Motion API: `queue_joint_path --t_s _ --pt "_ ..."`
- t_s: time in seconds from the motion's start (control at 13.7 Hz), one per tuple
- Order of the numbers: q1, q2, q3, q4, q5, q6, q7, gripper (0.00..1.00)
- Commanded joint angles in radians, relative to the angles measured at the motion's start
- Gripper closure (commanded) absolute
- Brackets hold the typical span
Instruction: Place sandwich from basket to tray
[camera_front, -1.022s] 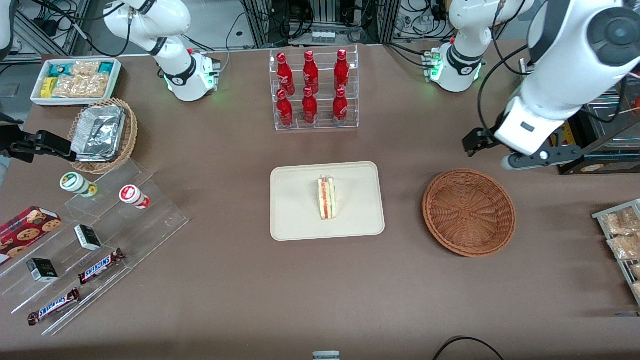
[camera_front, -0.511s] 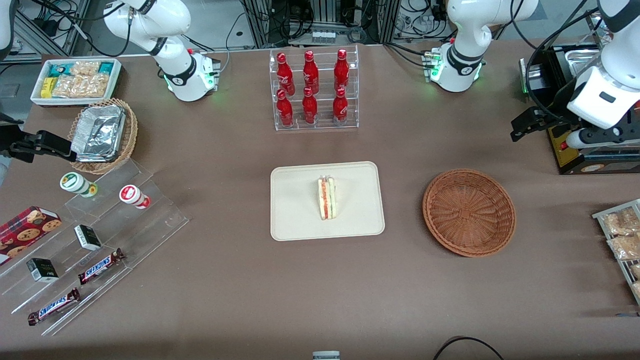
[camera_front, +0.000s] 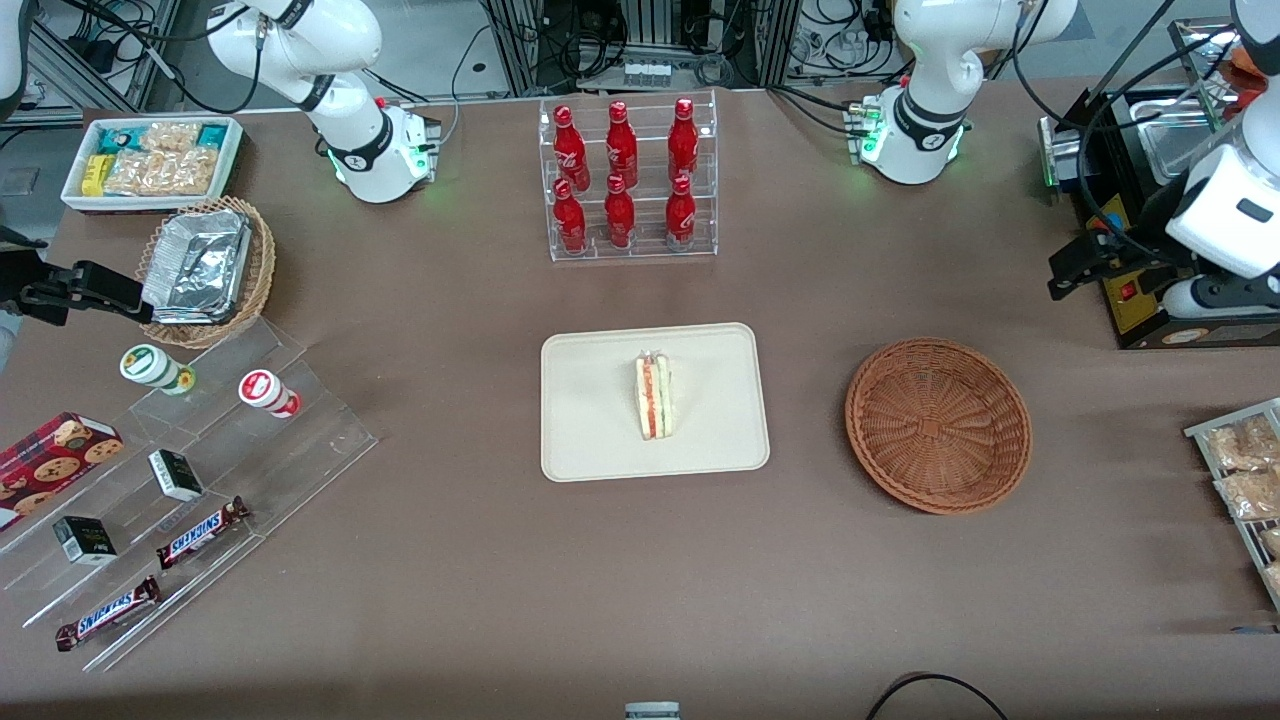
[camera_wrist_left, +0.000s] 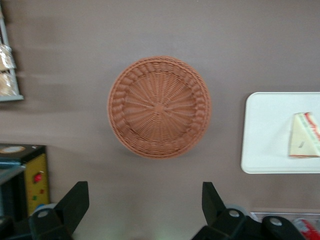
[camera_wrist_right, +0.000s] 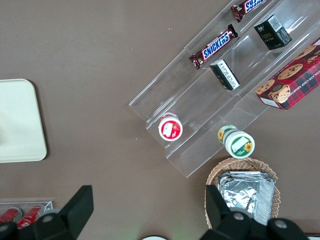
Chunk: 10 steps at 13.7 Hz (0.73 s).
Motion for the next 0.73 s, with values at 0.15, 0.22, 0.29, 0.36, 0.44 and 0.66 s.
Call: queue_joint_path --t_s 0.15,0.22,0.29,0.36,0.44,0.66 --pt "-0.011 0.024 0.004 0.058 0.025 -0.051 0.031 0.0" --pt "-0.011 0.024 0.006 0.058 0.021 -0.051 0.032 0.0" --pt "-0.009 0.026 0.006 0.058 0.021 -0.051 0.042 0.0" --pt "-0.009 0.027 0.006 0.058 0.021 -0.049 0.048 0.0" --pt "-0.008 0.027 0.007 0.058 0.021 -0.049 0.049 0.0" --pt "-0.008 0.03 0.024 0.058 0.023 -0.051 0.092 0.0"
